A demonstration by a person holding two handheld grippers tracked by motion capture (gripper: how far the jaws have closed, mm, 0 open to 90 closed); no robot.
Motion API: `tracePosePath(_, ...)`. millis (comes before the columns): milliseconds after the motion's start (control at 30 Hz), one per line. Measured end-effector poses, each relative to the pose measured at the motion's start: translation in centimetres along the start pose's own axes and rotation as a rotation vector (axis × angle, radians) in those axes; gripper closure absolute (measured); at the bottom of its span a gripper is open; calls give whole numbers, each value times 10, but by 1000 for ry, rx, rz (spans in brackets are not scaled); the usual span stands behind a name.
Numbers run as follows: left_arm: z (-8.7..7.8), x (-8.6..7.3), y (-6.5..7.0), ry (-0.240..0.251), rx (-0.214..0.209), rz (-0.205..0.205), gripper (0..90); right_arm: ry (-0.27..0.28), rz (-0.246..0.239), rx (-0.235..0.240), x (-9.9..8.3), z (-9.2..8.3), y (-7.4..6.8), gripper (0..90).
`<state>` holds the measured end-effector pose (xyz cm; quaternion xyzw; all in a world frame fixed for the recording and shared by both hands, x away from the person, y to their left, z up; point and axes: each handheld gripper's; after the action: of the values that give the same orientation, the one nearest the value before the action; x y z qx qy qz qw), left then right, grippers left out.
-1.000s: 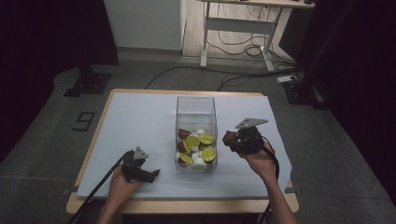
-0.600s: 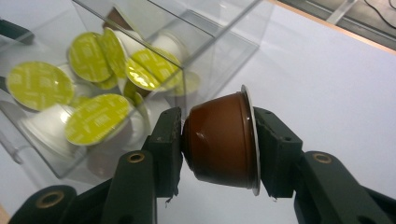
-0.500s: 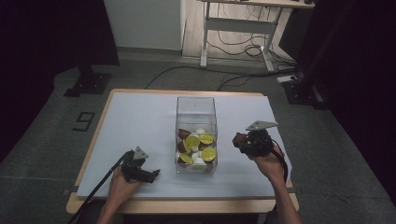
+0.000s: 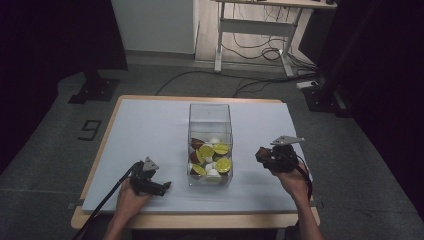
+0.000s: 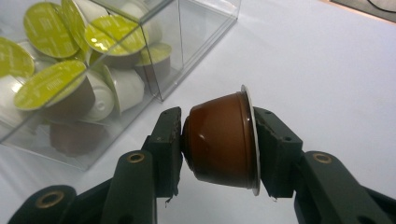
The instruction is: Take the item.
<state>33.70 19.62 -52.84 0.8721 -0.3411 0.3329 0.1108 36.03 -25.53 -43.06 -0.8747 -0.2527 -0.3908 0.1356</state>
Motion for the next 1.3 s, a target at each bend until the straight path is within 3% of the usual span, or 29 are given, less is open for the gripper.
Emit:
tracePosePath(367, 0, 0, 0, 0, 0, 0, 0, -10, 8, 3, -17, 14, 1, 558)
tracePosePath(1300, 0, 0, 0, 0, 0, 0, 0, -107, -43, 26, -37, 49, -11, 555)
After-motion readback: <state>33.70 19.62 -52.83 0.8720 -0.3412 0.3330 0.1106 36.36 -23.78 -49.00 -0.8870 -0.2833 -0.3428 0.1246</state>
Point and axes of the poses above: each handheld gripper's, and its own axes: z roughly forward along the jaws, x roughly out of its top, y roughly to its right, and after that the axes turned 3 degrees about z, right-handed
